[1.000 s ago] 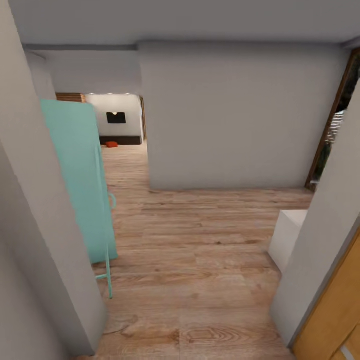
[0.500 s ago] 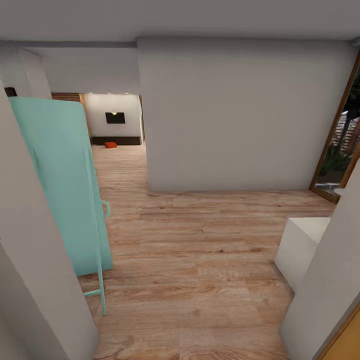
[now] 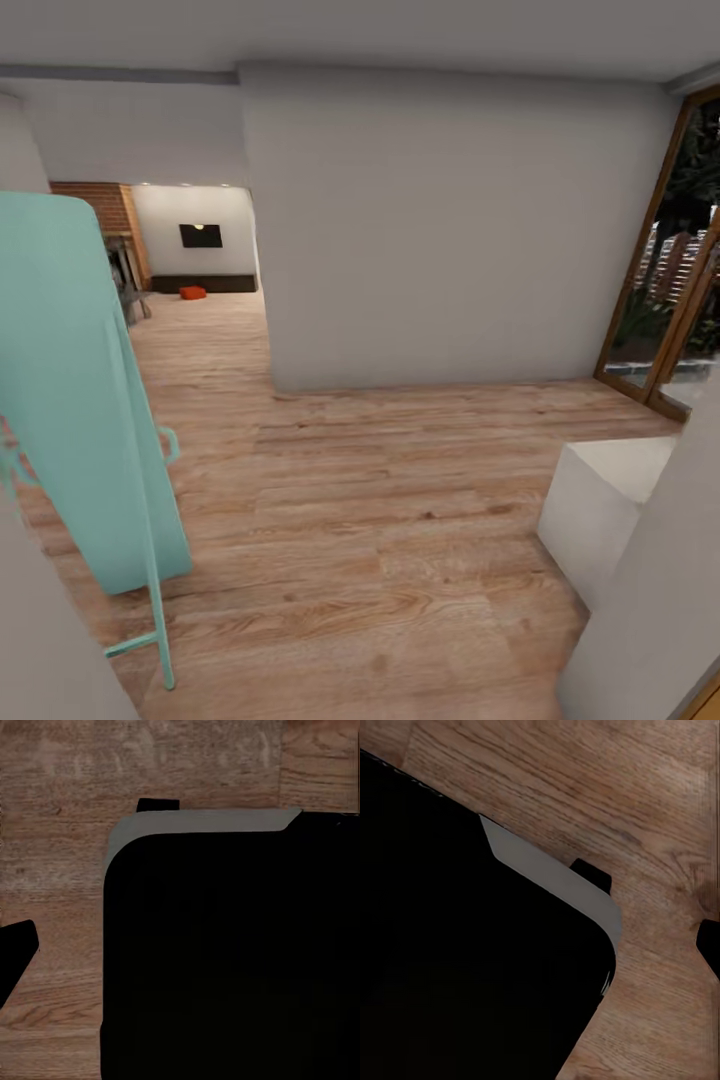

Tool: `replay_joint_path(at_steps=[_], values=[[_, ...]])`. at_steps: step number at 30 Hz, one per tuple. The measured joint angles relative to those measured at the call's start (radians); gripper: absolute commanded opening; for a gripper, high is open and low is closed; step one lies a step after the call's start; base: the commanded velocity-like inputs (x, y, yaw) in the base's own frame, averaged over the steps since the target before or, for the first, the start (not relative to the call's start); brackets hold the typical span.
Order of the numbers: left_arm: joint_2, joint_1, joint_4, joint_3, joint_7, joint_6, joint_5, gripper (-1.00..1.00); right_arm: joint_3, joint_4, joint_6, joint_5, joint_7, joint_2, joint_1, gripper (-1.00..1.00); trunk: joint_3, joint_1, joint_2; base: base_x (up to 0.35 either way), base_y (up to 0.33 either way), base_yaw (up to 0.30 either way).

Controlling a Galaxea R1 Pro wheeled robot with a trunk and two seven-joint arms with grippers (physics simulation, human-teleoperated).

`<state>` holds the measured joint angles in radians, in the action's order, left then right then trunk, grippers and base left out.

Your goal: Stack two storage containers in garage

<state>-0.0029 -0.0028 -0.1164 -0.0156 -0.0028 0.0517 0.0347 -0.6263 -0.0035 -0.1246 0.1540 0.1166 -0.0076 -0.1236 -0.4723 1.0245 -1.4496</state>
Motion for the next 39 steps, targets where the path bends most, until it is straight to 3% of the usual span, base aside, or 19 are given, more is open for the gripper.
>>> replay_joint_path(at_steps=[19,28,39], values=[[0.000,0.000,0.000,0.000,0.000,0.001,0.000,1.00,0.003,0.000,0.003,0.004,-0.005,-0.003,0.000,1.00,0.000,0.000,0.000,0.322,0.000,-0.006],[0.000,0.000,0.000,0.000,0.000,0.001,0.000,1.00,0.012,0.002,0.002,0.011,-0.118,0.003,0.000,1.00,0.000,0.000,0.000,0.322,0.000,0.000],[0.000,0.000,0.000,0.000,0.000,0.001,0.000,1.00,0.014,0.002,0.000,0.011,-0.135,0.002,-0.001,1.00,0.000,0.000,0.000,0.322,0.000,0.000]])
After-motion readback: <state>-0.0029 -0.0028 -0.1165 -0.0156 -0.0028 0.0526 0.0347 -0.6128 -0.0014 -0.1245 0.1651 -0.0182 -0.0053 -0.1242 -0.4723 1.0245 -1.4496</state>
